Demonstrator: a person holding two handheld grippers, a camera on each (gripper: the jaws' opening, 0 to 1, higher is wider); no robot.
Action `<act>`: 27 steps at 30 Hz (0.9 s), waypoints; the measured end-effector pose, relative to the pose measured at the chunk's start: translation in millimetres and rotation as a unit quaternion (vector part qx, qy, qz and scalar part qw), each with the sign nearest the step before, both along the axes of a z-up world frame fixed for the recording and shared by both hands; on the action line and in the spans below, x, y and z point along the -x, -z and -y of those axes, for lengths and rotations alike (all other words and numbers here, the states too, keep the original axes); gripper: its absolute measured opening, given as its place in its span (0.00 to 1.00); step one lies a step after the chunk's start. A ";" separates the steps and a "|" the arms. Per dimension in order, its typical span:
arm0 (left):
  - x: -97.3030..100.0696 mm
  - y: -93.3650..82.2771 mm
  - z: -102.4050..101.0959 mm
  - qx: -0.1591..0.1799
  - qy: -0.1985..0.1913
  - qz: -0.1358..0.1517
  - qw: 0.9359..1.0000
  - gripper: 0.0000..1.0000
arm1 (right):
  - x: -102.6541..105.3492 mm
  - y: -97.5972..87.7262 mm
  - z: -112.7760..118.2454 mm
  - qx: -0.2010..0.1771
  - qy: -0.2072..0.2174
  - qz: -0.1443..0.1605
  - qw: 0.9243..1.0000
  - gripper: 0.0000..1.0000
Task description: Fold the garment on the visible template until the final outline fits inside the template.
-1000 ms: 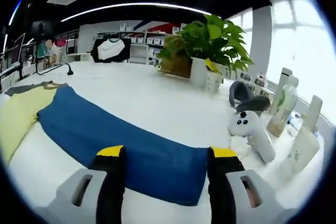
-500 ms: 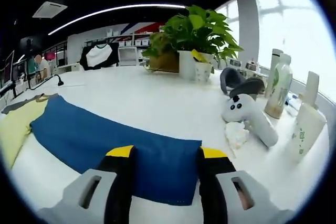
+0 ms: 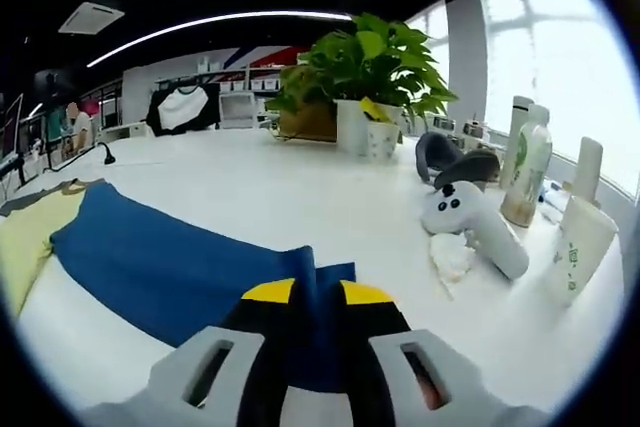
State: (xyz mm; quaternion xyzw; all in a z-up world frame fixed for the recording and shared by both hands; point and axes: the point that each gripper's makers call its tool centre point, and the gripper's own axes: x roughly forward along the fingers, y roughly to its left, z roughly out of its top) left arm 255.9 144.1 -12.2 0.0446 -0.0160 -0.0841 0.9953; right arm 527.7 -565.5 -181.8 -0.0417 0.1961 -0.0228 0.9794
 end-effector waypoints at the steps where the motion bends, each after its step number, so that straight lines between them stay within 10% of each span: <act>1: -0.1 0.6 0.0 0.000 0.001 -0.001 1.000 0.95 | -0.1 0.1 -1.7 0.010 -0.004 -0.001 1.000 0.04; 12: 0.3 2.6 -5.2 0.003 -0.003 -0.002 1.000 0.95 | -2.9 1.0 -1.8 0.024 -0.005 0.005 1.000 0.00; 15: -1.0 3.6 -7.2 0.006 -0.003 -0.006 1.000 0.95 | -4.5 1.1 -0.4 -0.027 0.017 0.013 0.999 0.00; 27: -1.8 2.5 -8.3 0.007 -0.002 -0.006 1.000 0.95 | -5.8 -1.6 -2.8 0.036 0.015 -0.026 0.999 0.00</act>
